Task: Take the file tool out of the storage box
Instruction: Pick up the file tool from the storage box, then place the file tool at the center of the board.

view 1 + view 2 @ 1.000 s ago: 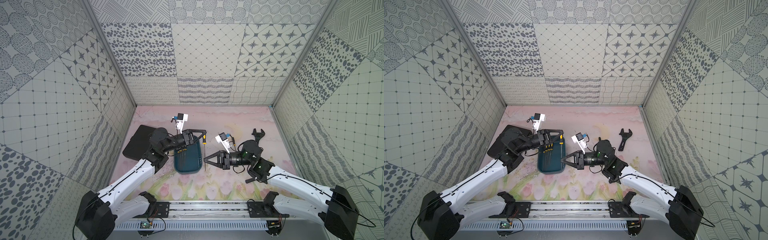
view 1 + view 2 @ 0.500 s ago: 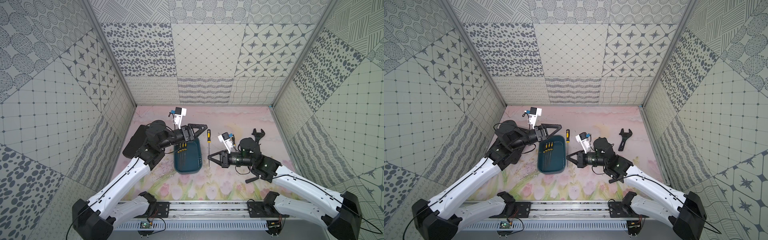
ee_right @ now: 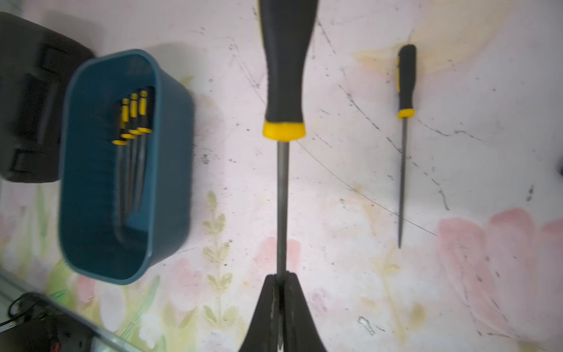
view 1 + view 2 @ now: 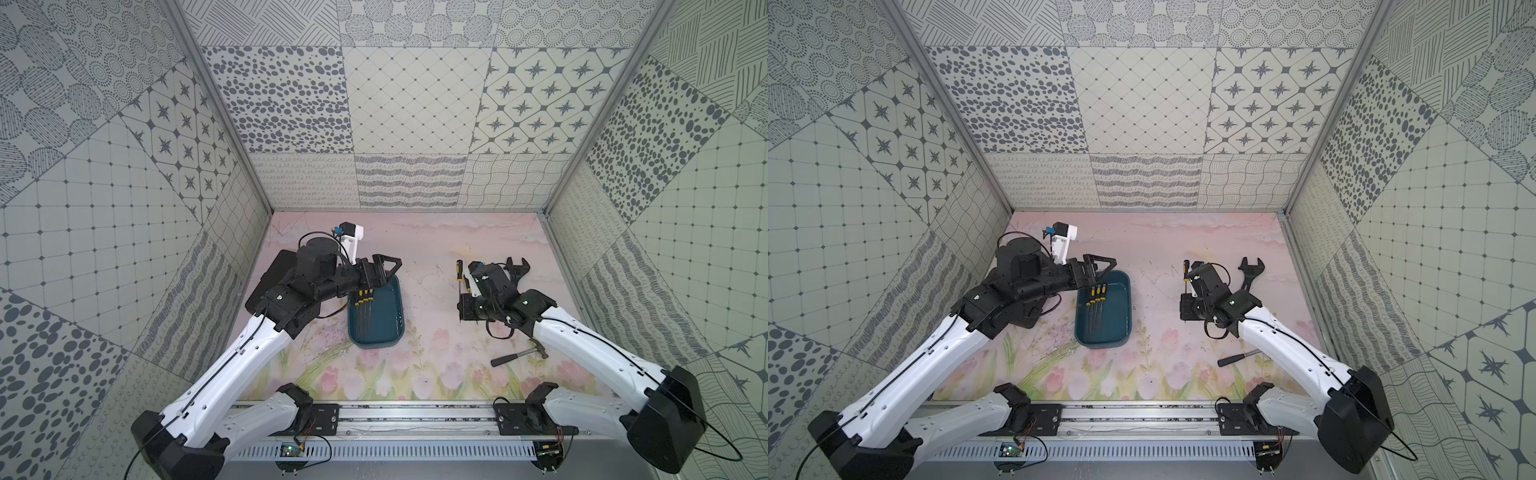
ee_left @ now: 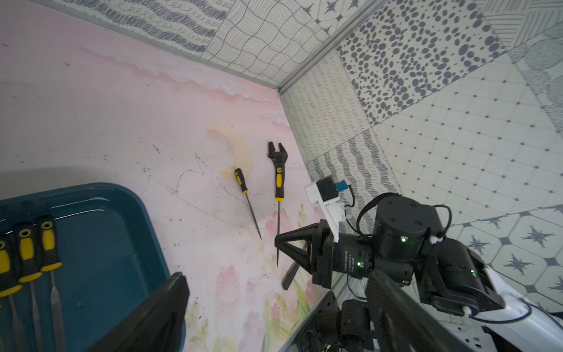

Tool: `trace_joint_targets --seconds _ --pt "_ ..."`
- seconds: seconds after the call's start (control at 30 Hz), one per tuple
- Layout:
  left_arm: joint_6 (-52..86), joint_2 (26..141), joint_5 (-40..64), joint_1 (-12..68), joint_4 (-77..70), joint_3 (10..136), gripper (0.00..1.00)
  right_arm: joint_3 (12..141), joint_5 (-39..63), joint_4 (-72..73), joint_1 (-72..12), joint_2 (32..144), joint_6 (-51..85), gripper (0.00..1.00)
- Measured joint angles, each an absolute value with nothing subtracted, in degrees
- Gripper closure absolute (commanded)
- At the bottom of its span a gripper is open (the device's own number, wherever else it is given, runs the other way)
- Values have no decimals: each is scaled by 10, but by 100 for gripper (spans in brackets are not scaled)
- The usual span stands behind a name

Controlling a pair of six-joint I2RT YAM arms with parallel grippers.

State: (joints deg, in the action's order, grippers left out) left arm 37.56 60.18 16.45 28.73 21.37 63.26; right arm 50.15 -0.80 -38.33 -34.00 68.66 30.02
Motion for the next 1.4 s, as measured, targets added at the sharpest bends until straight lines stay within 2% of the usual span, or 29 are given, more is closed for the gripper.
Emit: trace_joint_targets --seconds 0.27,0.7,1.4 --pt "340 644 99 295 295 615 5 537 -30 -410 -307 794 261 100" --pt "328 676 63 313 324 569 6 588 -29 -409 -283 913 222 100" --pt "328 715 35 326 325 567 6 595 -26 -404 -280 978 221 95"
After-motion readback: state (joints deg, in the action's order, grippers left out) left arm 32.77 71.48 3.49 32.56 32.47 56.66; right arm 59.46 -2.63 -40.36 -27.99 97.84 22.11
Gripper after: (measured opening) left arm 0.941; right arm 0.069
